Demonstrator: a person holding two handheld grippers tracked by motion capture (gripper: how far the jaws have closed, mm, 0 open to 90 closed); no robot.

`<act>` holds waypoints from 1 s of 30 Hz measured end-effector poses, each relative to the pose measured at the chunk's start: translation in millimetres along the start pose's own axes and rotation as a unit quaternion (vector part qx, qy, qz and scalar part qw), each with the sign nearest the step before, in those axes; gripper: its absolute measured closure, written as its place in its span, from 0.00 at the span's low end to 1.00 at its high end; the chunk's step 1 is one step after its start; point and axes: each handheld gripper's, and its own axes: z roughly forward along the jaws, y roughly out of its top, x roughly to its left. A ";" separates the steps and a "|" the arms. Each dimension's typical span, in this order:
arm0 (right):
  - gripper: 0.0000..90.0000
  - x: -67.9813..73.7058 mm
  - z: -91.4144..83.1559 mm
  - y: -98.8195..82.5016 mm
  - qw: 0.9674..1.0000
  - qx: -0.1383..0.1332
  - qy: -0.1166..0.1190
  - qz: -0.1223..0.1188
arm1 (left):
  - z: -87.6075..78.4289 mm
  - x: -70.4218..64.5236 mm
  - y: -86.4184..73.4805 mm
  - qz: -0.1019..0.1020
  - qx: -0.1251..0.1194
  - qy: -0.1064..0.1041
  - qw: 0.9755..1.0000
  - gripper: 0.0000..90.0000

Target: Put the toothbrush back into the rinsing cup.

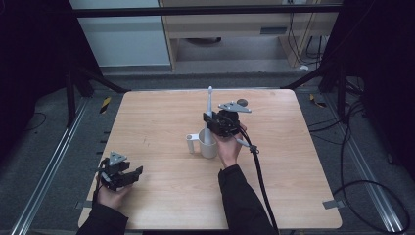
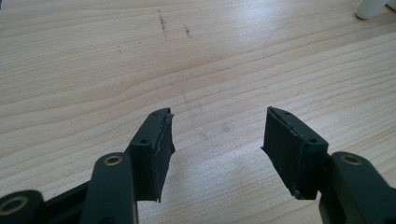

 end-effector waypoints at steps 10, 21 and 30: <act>0.75 -4.8 4.2 -10.8 1.000 0.018 -0.009 0.004 | 0.2 -0.1 0.1 0.003 0.002 0.000 1.000 0.46; 0.75 -5.9 6.9 -14.0 0.999 0.031 -0.023 -0.007 | 0.2 -0.1 0.1 0.004 0.003 0.000 1.000 0.46; 0.75 -7.0 9.5 -16.1 0.999 0.040 -0.027 -0.010 | 0.2 -0.4 0.1 0.003 0.003 -0.001 1.000 0.46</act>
